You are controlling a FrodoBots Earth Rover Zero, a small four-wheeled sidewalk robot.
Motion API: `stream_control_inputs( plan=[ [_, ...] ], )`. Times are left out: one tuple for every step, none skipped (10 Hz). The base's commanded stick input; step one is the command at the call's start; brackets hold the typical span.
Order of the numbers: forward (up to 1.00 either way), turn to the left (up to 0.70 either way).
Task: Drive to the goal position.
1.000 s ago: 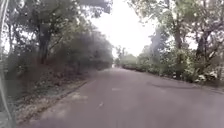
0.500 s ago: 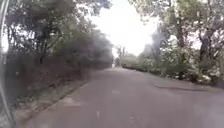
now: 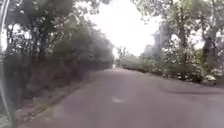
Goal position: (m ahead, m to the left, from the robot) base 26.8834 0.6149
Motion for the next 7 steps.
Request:
stream_control_inputs(
  plan=[
    [0.7,-0.31],
    [0.7,-0.22],
    [0.7,-0.02],
    [0.7,0.0],
    [0.7,0.0],
    [0.7,0.0],
    [0.7,0.0]
  ],
)
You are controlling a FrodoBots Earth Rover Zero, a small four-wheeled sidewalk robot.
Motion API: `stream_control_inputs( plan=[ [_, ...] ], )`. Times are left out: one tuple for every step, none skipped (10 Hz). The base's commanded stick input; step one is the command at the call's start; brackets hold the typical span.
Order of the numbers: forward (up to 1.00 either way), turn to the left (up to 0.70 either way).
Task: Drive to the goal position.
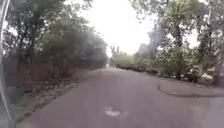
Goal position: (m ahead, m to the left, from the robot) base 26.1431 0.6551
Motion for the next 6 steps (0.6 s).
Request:
stream_control_inputs(
  plan=[
    [0.7,0.0],
    [0.7,0.0],
    [0.7,0.0],
    [0.7,0.0],
    [0.7,0.0],
    [0.7,0.0]
  ],
)
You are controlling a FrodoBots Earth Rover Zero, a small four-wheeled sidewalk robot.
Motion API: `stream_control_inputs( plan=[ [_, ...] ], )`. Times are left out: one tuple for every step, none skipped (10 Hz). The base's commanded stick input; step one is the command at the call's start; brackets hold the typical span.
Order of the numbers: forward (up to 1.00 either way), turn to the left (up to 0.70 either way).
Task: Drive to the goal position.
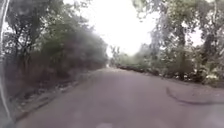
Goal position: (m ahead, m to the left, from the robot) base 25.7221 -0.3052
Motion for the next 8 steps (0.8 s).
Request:
stream_control_inputs(
  plan=[
    [0.7,0.0],
    [0.7,0.0],
    [0.7,0.0],
    [0.7,0.0],
    [0.7,0.0],
    [0.7,0.0],
    [0.7,0.0],
    [0.7,0.0]
  ],
)
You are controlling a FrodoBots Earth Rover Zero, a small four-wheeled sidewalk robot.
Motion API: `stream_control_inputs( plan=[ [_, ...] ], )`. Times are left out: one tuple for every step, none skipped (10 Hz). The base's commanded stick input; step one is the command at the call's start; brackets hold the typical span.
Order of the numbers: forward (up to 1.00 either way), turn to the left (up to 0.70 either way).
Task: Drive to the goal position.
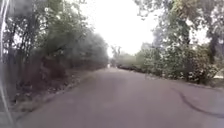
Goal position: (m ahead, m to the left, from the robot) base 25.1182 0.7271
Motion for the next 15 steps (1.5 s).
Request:
stream_control_inputs(
  plan=[
    [0.7,0.0],
    [0.7,0.0],
    [0.7,0.0],
    [0.7,0.0],
    [0.7,0.0],
    [0.7,-0.02],
    [0.7,-0.03],
    [0.7,0.0],
    [0.7,0.0],
    [0.7,0.0],
    [0.7,0.0],
    [0.7,0.0],
    [0.7,-0.03],
    [0.7,-0.14],
    [0.7,-0.16]
  ],
)
